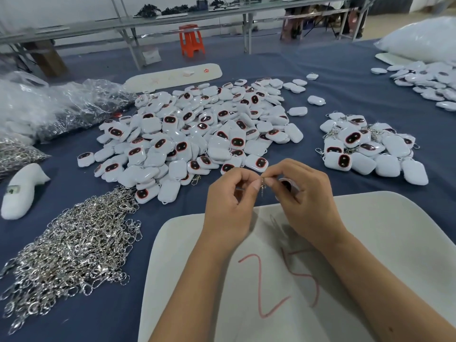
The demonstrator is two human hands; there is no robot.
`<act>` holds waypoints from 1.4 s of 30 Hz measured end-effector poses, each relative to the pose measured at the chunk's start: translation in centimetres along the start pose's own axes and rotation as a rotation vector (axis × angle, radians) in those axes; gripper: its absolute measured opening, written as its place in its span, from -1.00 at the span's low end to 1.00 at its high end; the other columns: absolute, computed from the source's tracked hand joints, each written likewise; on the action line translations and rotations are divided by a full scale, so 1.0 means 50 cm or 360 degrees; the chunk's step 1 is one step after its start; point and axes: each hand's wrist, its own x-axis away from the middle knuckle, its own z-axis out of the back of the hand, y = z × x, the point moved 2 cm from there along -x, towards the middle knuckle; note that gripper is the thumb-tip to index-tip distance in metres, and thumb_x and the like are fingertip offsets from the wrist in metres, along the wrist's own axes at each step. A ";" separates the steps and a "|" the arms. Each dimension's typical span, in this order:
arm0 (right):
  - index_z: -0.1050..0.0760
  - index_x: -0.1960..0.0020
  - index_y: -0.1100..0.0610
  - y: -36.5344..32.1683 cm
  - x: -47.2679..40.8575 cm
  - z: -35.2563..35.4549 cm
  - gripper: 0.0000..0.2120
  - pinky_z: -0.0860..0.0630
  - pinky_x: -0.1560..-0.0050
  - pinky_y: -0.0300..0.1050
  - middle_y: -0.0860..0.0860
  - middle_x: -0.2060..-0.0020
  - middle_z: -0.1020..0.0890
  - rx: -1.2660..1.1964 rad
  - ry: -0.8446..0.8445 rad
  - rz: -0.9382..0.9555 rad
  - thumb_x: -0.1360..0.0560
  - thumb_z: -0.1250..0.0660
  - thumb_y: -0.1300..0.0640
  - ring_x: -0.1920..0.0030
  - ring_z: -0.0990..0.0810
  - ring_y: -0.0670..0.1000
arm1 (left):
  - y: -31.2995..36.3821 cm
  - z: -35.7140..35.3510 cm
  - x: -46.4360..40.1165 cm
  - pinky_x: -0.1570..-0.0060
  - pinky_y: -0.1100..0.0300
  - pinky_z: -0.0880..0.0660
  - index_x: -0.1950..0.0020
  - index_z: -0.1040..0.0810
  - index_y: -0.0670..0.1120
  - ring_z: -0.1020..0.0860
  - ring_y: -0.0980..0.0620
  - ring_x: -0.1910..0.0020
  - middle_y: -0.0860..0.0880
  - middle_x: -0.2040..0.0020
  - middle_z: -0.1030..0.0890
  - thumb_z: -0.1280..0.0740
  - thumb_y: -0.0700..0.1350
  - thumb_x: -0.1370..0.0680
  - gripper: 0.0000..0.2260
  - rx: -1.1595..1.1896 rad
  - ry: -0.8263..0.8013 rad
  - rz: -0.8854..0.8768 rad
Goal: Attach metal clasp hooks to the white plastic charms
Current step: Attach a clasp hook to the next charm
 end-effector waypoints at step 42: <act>-0.68 0.09 0.10 -0.010 0.011 -0.019 -0.88 -0.45 0.27 -0.31 0.14 0.26 -0.65 -0.0773 0.0029 -0.0581 -0.57 -0.46 0.28 0.34 -0.48 -0.09 | 0.010 -0.028 0.011 0.17 0.29 -0.35 0.10 -0.46 -0.14 -0.43 0.03 0.18 -0.03 0.15 -0.52 -0.23 -0.30 -0.63 -0.86 -0.0438 0.0387 -0.0331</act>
